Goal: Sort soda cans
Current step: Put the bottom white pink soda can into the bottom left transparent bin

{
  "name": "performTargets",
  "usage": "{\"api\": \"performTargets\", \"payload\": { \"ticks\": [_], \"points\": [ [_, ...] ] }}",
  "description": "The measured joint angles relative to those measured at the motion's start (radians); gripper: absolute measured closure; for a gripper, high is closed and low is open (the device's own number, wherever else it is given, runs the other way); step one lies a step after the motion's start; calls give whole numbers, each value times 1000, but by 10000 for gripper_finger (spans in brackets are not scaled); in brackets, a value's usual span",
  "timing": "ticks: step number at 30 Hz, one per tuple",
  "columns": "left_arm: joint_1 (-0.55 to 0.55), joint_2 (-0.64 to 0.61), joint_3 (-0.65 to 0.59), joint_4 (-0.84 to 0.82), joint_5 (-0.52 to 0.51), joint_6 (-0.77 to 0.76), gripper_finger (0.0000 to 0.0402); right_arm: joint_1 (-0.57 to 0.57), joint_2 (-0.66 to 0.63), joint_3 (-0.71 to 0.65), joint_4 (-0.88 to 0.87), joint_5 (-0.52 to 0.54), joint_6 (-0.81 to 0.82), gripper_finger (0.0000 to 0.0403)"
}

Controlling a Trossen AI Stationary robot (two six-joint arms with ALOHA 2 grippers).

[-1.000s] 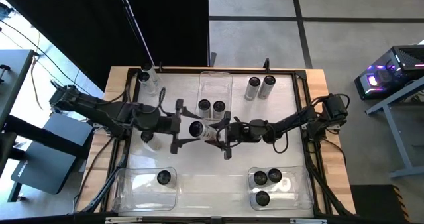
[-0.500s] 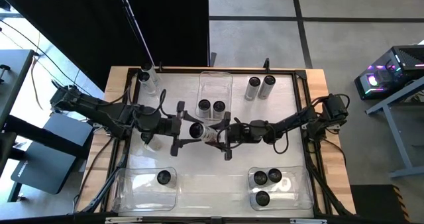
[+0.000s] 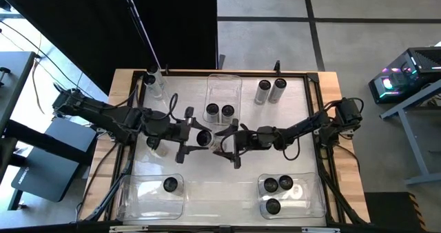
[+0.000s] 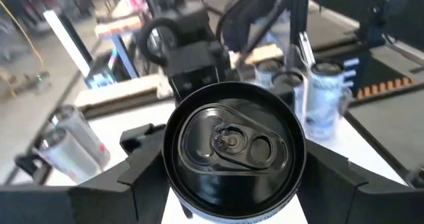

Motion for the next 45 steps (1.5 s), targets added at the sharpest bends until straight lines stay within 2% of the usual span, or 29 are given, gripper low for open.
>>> {"api": "performTargets", "payload": {
  "ticks": [4,10,18,26,34,40,45],
  "points": [
    [-35,0,52,-109,-50,-46,154,0,-1,1,-41,37,6,67],
    [-130,0,158,-340,-213,-163,154,-2,-1,-3,-80,89,2,63],
    [-284,0,277,-554,-370,-355,155,1,0,-3,-97,93,35,62],
    [-480,17,391,-610,-363,-519,156,30,0,-3,-107,90,72,61],
    [-660,153,526,-641,-367,-680,156,59,0,-3,-106,89,103,61],
    [-744,310,597,-863,-392,-932,156,88,0,-3,-95,86,103,61],
    [-796,403,607,-1030,-408,-1153,156,110,0,-3,-90,86,103,61]
  ]
}}
